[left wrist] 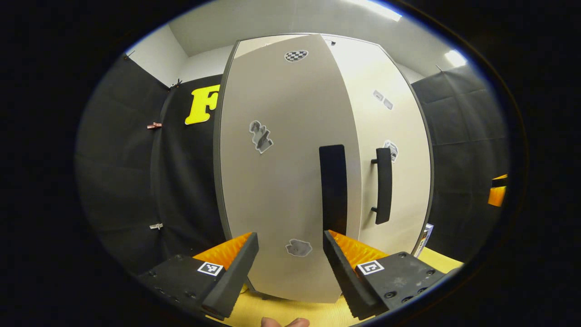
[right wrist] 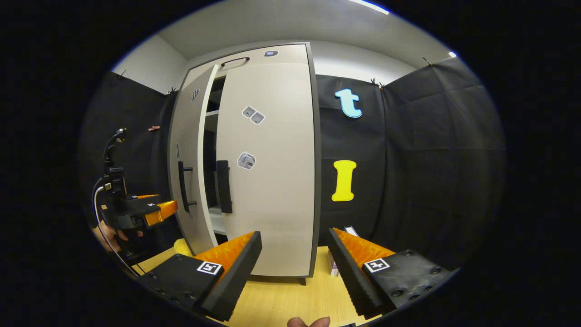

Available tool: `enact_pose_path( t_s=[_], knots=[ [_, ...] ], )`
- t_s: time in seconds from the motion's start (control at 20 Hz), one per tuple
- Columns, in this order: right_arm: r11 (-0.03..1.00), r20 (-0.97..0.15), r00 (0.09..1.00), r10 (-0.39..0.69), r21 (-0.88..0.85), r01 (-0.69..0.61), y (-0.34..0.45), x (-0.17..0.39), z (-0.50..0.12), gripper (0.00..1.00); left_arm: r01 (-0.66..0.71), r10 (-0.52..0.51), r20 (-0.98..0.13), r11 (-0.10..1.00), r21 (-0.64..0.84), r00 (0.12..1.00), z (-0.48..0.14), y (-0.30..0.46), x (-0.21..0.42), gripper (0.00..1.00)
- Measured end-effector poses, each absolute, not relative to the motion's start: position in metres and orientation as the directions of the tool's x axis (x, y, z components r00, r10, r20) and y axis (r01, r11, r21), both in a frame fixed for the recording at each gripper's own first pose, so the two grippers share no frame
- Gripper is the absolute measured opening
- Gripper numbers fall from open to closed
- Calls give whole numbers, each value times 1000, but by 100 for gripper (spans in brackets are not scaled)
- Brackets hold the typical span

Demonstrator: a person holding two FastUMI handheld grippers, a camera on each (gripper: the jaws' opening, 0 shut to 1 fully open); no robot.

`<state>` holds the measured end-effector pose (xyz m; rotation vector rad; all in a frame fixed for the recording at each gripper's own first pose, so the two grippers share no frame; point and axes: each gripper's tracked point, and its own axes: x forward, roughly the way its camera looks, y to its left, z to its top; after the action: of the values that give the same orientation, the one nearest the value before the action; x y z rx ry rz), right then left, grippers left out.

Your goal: Grasp the bottle in the cabinet with the left hand and place it on the coaster, then close the right door with the right hand and the left door with the left hand.

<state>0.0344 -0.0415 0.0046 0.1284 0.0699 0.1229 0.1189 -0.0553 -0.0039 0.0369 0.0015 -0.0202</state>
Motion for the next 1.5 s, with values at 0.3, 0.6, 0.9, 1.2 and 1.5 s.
enact_pose_path(
  t_s=[0.3,0.6,0.9,1.2,1.5],
  knots=[
    [983,-51,989,138,126,-131,-21,32,11,97,25,-25,7,1000,6,1000,11,-34,74,92],
    [978,-35,985,167,130,-161,6,27,20,97,-2,2,9,1000,19,1000,25,-7,33,92],
    [977,-20,984,175,129,-171,29,19,28,97,-15,15,19,1000,16,1000,29,14,-3,92],
    [975,-2,982,187,126,-185,44,15,35,97,-30,30,27,999,-21,999,26,32,-30,92],
    [974,-12,981,196,115,-193,52,12,32,97,-36,37,20,999,-22,999,21,43,-34,92]
  ],
)
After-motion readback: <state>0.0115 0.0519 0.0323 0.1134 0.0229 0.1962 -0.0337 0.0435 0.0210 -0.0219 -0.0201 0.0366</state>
